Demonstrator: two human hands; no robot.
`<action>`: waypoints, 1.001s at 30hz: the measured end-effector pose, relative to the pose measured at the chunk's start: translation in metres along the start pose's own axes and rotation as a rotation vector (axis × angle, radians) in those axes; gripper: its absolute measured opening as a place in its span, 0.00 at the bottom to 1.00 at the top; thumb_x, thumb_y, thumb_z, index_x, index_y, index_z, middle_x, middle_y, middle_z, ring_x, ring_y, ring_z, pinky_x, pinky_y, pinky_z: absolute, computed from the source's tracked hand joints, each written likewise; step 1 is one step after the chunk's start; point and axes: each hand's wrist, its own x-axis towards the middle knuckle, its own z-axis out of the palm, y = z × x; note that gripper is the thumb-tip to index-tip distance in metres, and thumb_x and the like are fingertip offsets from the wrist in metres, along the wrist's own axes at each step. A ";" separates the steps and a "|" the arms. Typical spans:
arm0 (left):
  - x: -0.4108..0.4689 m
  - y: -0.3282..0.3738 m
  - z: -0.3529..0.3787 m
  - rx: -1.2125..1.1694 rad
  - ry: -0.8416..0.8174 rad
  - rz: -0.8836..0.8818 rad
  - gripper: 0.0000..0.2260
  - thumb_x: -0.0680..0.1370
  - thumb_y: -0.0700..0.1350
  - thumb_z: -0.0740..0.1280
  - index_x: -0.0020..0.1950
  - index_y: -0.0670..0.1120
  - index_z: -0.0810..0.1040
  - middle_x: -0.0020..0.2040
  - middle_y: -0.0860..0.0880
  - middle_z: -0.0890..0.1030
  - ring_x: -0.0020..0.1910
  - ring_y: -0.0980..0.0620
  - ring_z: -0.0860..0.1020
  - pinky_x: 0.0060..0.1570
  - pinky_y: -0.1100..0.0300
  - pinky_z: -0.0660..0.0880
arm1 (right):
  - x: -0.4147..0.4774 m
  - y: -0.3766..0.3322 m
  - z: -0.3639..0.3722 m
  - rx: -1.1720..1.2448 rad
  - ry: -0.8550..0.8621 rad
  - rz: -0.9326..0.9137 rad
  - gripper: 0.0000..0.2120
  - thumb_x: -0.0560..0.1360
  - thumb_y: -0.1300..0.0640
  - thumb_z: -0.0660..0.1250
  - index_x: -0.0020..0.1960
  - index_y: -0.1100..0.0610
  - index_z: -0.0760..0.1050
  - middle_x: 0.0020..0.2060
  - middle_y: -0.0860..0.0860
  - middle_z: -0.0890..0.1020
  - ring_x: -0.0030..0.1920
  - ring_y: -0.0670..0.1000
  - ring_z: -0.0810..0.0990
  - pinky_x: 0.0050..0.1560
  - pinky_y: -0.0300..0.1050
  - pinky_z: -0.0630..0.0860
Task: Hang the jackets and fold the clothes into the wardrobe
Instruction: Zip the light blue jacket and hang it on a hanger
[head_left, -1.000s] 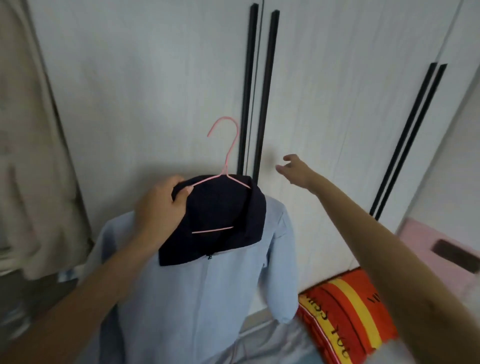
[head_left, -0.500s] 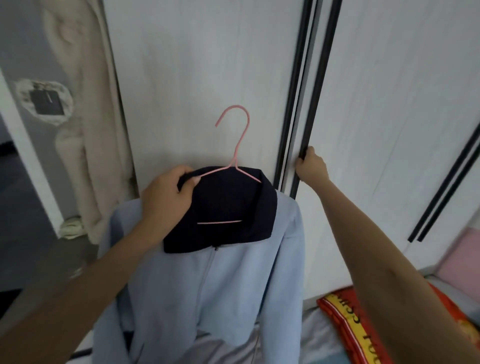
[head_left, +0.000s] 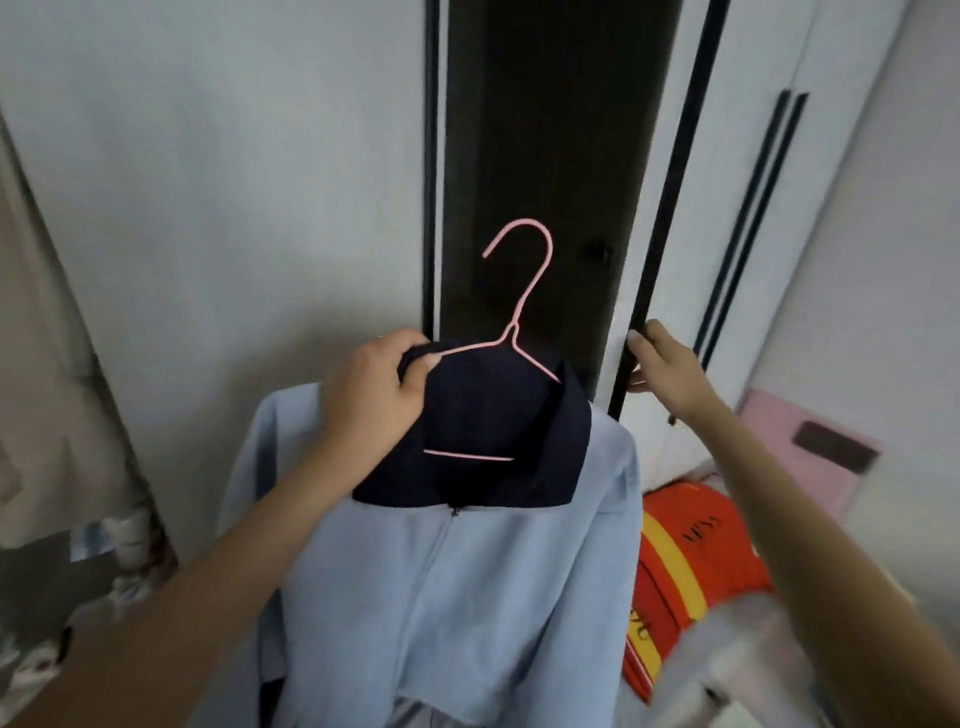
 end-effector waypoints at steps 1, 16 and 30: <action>0.000 0.011 0.012 -0.011 -0.009 0.027 0.08 0.77 0.48 0.64 0.51 0.47 0.80 0.43 0.45 0.82 0.42 0.40 0.79 0.40 0.49 0.76 | -0.009 0.008 -0.017 -0.002 0.020 0.024 0.12 0.82 0.47 0.55 0.47 0.54 0.67 0.43 0.54 0.79 0.44 0.58 0.82 0.49 0.58 0.80; 0.011 0.079 0.091 -0.281 -0.117 0.039 0.04 0.78 0.43 0.66 0.46 0.45 0.78 0.39 0.51 0.79 0.40 0.48 0.77 0.41 0.51 0.74 | -0.007 0.099 -0.131 -0.239 0.203 0.225 0.16 0.81 0.58 0.59 0.63 0.66 0.61 0.50 0.63 0.76 0.41 0.58 0.76 0.33 0.44 0.70; 0.024 0.087 0.101 -0.140 -0.102 0.079 0.02 0.77 0.45 0.66 0.46 0.50 0.78 0.38 0.53 0.78 0.37 0.48 0.76 0.35 0.55 0.71 | 0.048 0.156 -0.164 -0.038 0.345 0.443 0.12 0.77 0.70 0.55 0.51 0.54 0.57 0.48 0.55 0.73 0.50 0.54 0.71 0.34 0.40 0.64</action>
